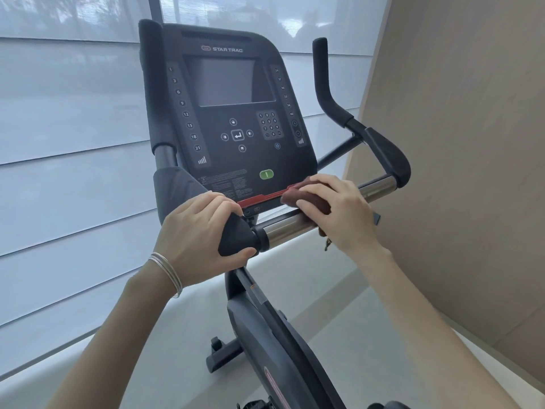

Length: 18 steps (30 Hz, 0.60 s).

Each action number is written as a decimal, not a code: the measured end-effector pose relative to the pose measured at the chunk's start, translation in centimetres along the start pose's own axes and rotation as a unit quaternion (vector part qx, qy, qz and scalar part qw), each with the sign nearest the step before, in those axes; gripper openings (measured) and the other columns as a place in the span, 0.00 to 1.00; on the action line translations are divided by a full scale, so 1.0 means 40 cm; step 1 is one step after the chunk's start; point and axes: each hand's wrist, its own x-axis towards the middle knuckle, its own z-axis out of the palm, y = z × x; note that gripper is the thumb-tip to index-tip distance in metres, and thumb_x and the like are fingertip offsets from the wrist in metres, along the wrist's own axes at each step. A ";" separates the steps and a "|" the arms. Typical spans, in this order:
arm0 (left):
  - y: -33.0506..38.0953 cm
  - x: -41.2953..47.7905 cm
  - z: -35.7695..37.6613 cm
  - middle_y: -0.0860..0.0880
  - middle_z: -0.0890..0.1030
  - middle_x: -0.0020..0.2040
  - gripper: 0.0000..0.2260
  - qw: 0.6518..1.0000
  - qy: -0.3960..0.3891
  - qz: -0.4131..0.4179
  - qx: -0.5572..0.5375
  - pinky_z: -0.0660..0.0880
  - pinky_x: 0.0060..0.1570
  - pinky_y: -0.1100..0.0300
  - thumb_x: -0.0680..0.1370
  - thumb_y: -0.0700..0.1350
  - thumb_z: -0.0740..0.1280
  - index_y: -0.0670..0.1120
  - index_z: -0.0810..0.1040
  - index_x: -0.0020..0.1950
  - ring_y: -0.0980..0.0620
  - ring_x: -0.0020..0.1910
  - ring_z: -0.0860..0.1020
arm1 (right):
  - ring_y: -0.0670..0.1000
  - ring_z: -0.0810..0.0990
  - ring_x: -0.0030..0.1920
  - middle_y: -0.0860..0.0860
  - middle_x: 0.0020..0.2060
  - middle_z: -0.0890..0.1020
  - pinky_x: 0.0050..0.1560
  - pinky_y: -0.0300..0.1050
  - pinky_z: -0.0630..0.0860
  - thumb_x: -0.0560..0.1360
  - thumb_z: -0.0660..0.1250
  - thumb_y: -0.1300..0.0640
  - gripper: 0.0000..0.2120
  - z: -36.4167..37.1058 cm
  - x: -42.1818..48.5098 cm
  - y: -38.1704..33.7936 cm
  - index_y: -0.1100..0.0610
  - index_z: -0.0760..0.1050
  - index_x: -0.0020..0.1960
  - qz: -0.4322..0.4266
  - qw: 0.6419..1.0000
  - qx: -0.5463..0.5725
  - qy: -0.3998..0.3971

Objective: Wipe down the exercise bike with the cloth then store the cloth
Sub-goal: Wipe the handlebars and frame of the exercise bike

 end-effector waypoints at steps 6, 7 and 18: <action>-0.001 0.000 0.007 0.53 0.81 0.47 0.22 1.000 0.021 0.003 -0.010 0.75 0.48 0.59 0.66 0.65 0.62 0.49 0.75 0.48 0.50 0.51 0.78 | 0.54 0.74 0.56 0.48 0.57 0.79 0.55 0.46 0.73 0.75 0.65 0.47 0.11 0.058 -0.057 -0.069 0.50 0.79 0.53 -0.016 0.996 -0.033 0.083; -0.002 0.000 0.008 0.53 0.81 0.47 0.22 1.000 0.024 0.003 -0.012 0.75 0.48 0.59 0.66 0.65 0.62 0.49 0.75 0.48 0.50 0.51 0.78 | 0.54 0.74 0.57 0.49 0.58 0.79 0.56 0.44 0.72 0.75 0.64 0.47 0.11 0.071 -0.075 -0.083 0.50 0.79 0.54 -0.026 0.996 -0.012 0.089; -0.012 -0.001 0.011 0.52 0.81 0.44 0.22 0.998 0.039 0.017 -0.035 0.76 0.47 0.58 0.67 0.65 0.61 0.48 0.76 0.46 0.49 0.48 0.78 | 0.56 0.72 0.58 0.51 0.63 0.75 0.54 0.49 0.75 0.76 0.64 0.51 0.13 0.051 -0.066 -0.044 0.53 0.77 0.59 0.155 0.982 -0.024 0.102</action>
